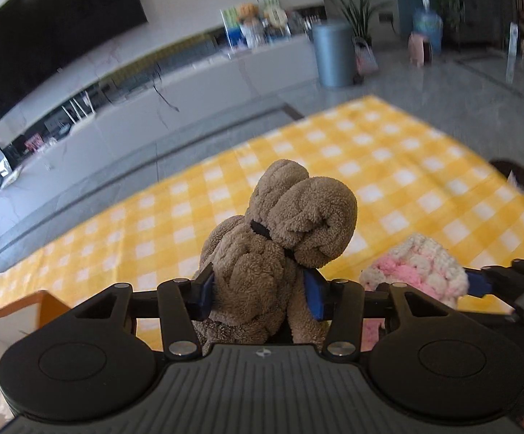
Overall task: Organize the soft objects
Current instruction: 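Lift and carry the crocheted item and the bear over the white box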
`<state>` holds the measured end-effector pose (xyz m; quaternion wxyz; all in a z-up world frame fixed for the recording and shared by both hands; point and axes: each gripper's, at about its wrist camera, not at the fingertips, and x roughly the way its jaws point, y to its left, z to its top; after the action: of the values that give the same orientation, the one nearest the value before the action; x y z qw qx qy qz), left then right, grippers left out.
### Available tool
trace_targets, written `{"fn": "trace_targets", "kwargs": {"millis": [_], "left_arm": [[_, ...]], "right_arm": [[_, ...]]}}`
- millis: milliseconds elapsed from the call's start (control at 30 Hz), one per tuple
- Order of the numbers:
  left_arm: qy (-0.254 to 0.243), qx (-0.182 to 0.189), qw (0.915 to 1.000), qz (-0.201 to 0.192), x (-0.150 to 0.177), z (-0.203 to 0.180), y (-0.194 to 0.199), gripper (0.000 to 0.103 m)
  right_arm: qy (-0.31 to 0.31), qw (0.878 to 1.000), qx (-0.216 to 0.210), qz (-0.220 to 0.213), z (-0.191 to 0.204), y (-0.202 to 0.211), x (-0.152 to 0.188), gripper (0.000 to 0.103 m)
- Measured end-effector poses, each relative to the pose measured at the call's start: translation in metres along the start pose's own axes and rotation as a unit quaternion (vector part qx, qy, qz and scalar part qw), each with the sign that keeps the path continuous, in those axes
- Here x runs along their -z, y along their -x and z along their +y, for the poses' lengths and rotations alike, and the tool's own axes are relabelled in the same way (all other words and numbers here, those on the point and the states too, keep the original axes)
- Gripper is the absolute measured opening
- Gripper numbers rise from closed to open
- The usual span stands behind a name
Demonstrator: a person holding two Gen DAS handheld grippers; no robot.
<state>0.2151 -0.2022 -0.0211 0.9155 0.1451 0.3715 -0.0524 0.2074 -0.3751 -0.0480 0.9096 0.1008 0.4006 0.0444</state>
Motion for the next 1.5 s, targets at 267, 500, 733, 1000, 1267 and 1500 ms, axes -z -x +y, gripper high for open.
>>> {"fn": "trace_targets", "kwargs": {"millis": [267,500,733,1000,1267,1500], "left_arm": [[0.055,0.012,0.9952,-0.080,0.017,0.066,0.097,0.055],[0.111,-0.045,0.9837,-0.134,0.074,0.148,0.171,0.056],[0.219,-0.079,0.9635,-0.132,0.135,0.219,0.194,0.056],[0.296,-0.067,0.9444,-0.126,0.178,0.287,0.181,0.056],[0.330,0.003,0.9390,-0.098,0.210,0.327,0.147,0.056],[0.316,-0.031,0.9459,-0.065,0.212,0.318,0.139,0.056]], "right_arm": [[0.016,0.994,-0.074,-0.079,0.034,0.060,-0.015,0.052],[0.063,0.971,-0.189,-0.133,0.102,0.124,-0.010,0.052],[0.106,0.959,-0.237,-0.112,0.169,0.146,0.009,0.052],[0.153,0.957,-0.238,-0.064,0.246,0.119,0.019,0.054],[0.197,0.964,-0.180,0.006,0.325,0.038,0.024,0.054],[0.260,0.960,-0.080,0.068,0.361,-0.035,0.035,0.053]]}}
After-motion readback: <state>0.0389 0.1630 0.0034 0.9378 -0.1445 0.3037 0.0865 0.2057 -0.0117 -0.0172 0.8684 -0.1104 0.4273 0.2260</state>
